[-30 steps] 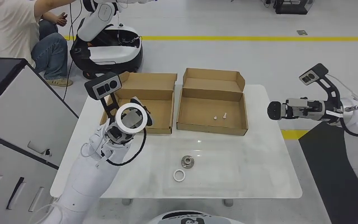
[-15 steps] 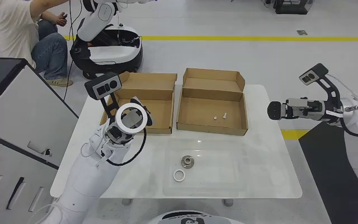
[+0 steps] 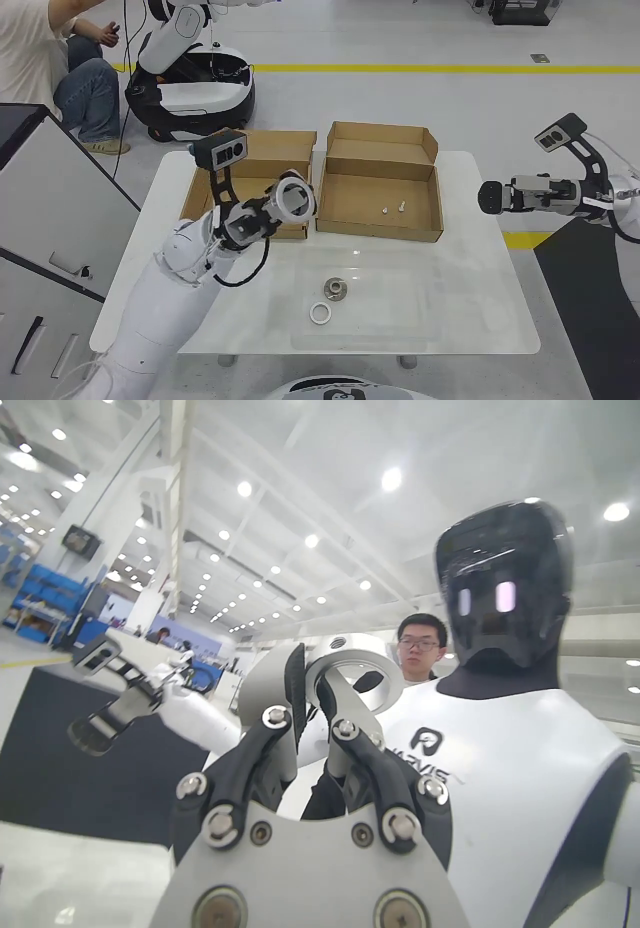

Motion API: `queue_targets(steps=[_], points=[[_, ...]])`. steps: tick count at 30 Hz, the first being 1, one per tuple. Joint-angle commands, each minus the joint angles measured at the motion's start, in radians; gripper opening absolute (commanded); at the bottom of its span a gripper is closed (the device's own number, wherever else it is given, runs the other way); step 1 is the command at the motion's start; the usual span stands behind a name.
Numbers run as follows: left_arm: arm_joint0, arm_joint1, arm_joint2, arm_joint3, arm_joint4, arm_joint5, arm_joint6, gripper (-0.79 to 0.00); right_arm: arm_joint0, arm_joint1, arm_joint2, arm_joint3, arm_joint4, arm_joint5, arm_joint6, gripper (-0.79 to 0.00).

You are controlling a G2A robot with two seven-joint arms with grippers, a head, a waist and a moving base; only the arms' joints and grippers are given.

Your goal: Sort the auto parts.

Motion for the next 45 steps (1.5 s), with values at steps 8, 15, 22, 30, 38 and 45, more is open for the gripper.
queue_targets(steps=[8,15,22,30,38,45], points=[[-0.025,-0.006,0.008,0.023,0.165,0.113,0.078,-0.785,0.000,0.000,0.000,0.000,0.000,0.000,0.000,0.000],[-0.164,-0.014,0.017,0.102,0.248,0.273,0.069,-0.785,0.000,0.000,0.000,0.000,0.000,0.000,0.000,0.000],[-0.316,-0.011,0.014,0.206,0.350,0.438,-0.055,-0.785,0.000,0.000,0.000,0.000,0.000,0.000,0.000,0.000],[-0.409,0.007,0.006,0.289,0.522,0.554,-0.229,-0.785,0.000,0.000,0.000,0.000,0.000,0.000,0.000,0.000],[-0.436,0.029,-0.005,0.326,0.717,0.602,-0.332,-0.785,0.000,0.000,0.000,0.000,0.000,0.000,0.000,0.000],[-0.437,0.036,0.005,0.345,0.775,0.628,-0.353,-0.785,0.000,0.000,0.000,0.000,0.000,0.000,0.000,0.000]])
